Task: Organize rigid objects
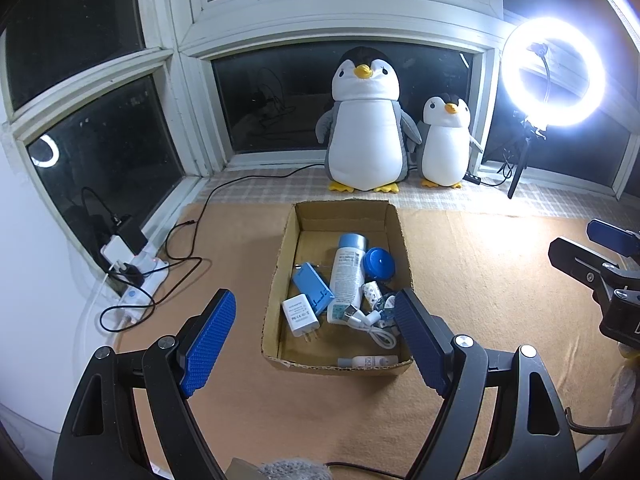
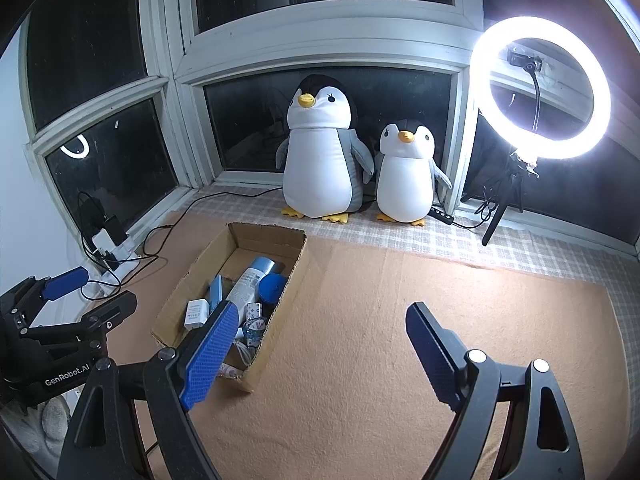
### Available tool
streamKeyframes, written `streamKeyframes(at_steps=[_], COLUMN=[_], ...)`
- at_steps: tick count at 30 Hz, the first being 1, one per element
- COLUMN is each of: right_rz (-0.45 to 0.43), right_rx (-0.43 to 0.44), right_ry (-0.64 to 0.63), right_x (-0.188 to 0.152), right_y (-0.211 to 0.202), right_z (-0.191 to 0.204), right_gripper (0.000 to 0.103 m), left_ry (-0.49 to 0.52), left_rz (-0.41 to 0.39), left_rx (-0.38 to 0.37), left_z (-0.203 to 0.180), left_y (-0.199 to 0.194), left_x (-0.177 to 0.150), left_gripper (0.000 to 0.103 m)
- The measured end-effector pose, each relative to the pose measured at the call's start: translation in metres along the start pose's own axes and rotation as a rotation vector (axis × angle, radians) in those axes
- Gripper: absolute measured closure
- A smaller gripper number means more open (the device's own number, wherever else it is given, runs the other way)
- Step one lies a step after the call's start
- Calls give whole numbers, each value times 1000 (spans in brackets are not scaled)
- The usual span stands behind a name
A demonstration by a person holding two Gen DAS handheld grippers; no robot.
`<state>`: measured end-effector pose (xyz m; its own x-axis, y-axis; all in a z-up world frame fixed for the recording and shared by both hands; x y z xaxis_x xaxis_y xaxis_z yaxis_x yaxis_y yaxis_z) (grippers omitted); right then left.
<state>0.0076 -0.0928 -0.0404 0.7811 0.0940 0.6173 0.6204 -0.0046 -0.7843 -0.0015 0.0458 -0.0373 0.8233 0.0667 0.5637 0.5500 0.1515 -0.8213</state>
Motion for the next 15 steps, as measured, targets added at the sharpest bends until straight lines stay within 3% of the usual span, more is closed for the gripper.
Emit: streamKeyframes(at_steps=[15], right_rz=[12], right_rx=[0], right_ry=[-4], right_x=[-3], right_y=[4], right_z=[0], right_gripper=[20], left_ry=[5], left_rz=[-2], left_rx=[0], left_z=[-5], left_y=[1], left_x=[0], left_gripper=[21])
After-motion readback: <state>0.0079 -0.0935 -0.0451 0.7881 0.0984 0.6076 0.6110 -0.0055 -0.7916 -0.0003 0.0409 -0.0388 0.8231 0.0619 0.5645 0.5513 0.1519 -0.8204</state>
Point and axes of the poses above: each gripper's, at about its wrist camera, not at the fingertips, and y roughly the way its jaws point, z to its left, x to its top, the point moved 3 cm from there along y, roughly the way its jaws point, and after that the axes turned 12 degrees about z, right-handed, at the moved point
